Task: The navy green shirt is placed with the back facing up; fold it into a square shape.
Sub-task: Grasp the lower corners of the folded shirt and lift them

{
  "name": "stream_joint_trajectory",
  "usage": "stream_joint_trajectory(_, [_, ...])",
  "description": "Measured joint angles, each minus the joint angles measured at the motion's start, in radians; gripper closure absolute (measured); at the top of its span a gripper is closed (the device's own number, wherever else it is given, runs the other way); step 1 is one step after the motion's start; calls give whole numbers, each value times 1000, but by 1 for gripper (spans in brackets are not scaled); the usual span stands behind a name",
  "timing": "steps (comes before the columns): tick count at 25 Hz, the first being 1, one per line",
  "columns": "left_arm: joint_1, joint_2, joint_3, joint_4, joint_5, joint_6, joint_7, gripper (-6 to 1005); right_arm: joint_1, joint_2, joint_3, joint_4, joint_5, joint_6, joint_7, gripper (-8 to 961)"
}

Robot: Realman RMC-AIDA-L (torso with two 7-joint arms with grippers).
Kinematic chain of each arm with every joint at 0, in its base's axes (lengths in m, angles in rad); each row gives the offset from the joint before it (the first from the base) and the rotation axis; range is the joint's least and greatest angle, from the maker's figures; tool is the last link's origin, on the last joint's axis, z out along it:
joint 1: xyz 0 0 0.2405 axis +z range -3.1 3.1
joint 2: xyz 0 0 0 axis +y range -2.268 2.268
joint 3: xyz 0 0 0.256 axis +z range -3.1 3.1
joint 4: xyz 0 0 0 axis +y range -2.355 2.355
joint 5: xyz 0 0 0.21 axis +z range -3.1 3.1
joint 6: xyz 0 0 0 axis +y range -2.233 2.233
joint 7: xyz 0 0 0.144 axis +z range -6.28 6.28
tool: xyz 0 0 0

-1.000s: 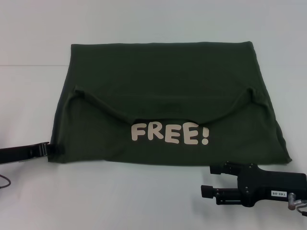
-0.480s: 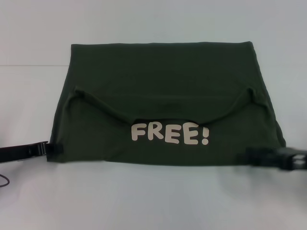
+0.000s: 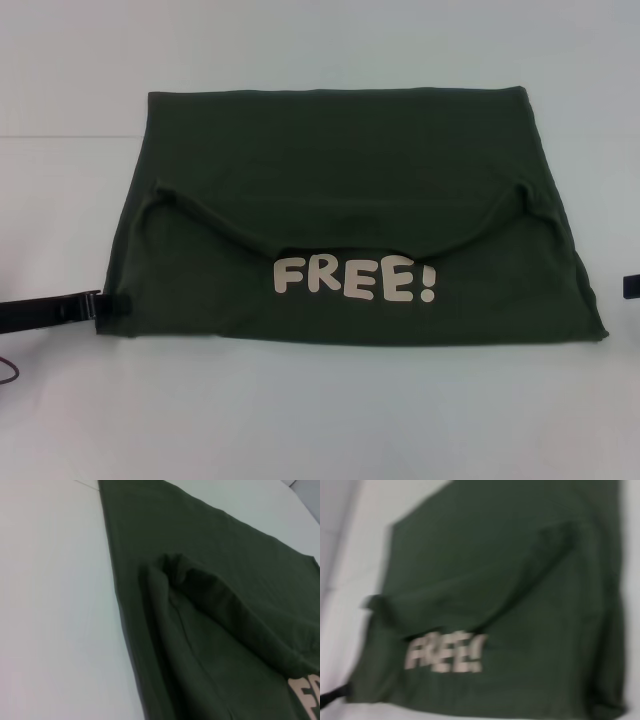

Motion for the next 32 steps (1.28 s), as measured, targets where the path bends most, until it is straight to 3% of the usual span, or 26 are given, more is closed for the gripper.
stream_joint_trajectory(4, [-4,0,1,0,17,-14,3,960,81,22,-4,5,-140,37,36,47])
stream_joint_trajectory(10, [-10,2,-3,2,18,-7,0,960,152,44,-10,35,-225,91,38,48])
stream_joint_trajectory(20, [-15,1,-3,3,16,-6,-4,960,168,76,-15,63,-237,150,28,49])
stream_joint_trajectory(32, [-17,-1,-9,3,10,-13,-6,959,174,111,-91,83,-240,233,26,49])
